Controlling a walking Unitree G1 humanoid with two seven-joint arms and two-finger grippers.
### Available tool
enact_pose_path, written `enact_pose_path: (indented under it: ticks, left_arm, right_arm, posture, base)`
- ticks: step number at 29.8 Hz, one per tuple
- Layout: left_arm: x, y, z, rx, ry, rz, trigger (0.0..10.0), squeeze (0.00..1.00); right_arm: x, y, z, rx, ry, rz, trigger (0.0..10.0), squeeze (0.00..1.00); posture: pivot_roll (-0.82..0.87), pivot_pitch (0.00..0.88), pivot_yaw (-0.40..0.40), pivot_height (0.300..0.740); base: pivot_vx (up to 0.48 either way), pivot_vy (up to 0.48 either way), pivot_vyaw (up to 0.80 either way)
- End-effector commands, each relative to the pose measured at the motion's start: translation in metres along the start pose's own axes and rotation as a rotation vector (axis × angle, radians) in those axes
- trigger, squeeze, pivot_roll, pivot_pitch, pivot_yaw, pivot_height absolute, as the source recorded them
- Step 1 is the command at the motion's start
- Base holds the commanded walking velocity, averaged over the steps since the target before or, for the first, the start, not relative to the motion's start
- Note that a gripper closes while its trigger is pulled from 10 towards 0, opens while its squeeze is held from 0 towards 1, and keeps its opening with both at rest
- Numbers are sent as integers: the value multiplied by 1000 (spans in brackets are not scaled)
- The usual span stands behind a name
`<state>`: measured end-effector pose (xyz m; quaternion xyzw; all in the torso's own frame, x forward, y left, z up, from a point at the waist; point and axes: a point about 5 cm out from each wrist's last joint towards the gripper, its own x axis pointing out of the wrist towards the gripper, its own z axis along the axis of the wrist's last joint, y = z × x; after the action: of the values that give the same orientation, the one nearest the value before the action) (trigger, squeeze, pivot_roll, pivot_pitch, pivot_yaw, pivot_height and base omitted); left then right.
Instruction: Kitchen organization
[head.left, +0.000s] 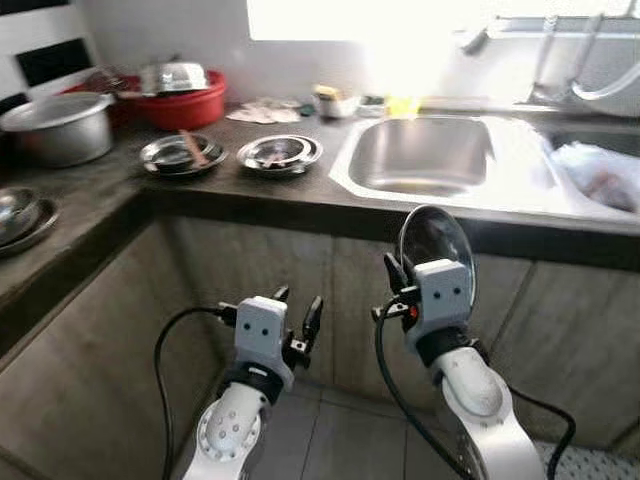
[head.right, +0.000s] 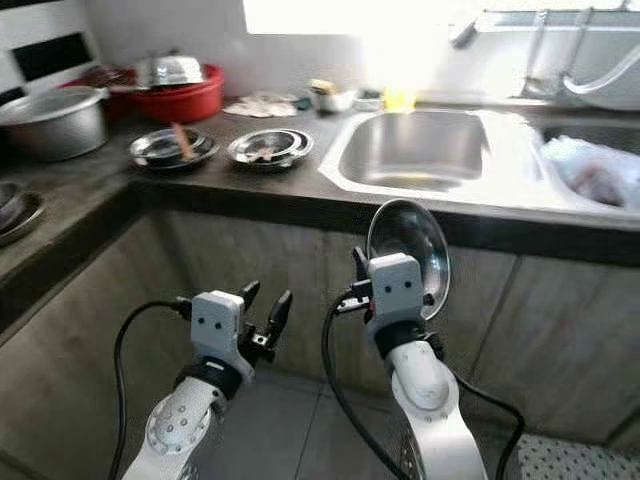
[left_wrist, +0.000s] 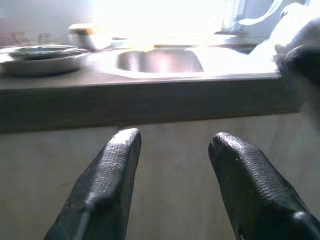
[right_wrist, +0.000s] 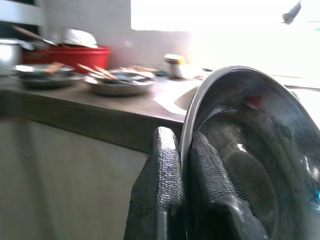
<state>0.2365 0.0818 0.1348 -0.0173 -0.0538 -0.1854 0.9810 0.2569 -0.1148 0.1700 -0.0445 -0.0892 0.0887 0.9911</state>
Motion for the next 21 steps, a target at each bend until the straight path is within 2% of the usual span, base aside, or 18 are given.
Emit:
enact_pose_path:
  ticks: [1, 7, 8, 9, 10, 21]
  left_arm:
    - [-2, 3, -2, 4, 15, 8, 10000, 0]
    - [-3, 2, -4, 20, 26, 0, 10000, 0]
    - [-3, 1, -4, 34, 23, -10, 10000, 0]
    - [-3, 0, -4, 36, 23, -14, 10000, 0]
    - [-3, 0, -4, 40, 23, -17, 10000, 0]
    - [-3, -1, -5, 46, 27, -20, 10000, 0]
  right_arm:
    - [3, 4, 7, 9, -31, 4, 0, 0]
    - [4, 5, 8, 6, -34, 3, 0, 0]
    - [4, 5, 9, -1, -34, 3, 4863, 0]
    - [4, 5, 9, -3, -34, 3, 4863, 0]
    - [4, 5, 8, -7, -31, 2, 10000, 0]
    - [5, 4, 6, -7, -11, -9, 10000, 0]
  posture:
    - [15, 10, 39, 740]
    - [15, 16, 37, 740]
    - [15, 16, 37, 740]
    - [15, 16, 37, 740]
    - [15, 16, 37, 740]
    - [12, 19, 39, 740]
  base:
    - [0, 0, -781]
    - [0, 0, -671]
    - [259, -401, 0]
    - [259, -401, 0]
    - [0, -420, 0]
    - [0, -424, 0]
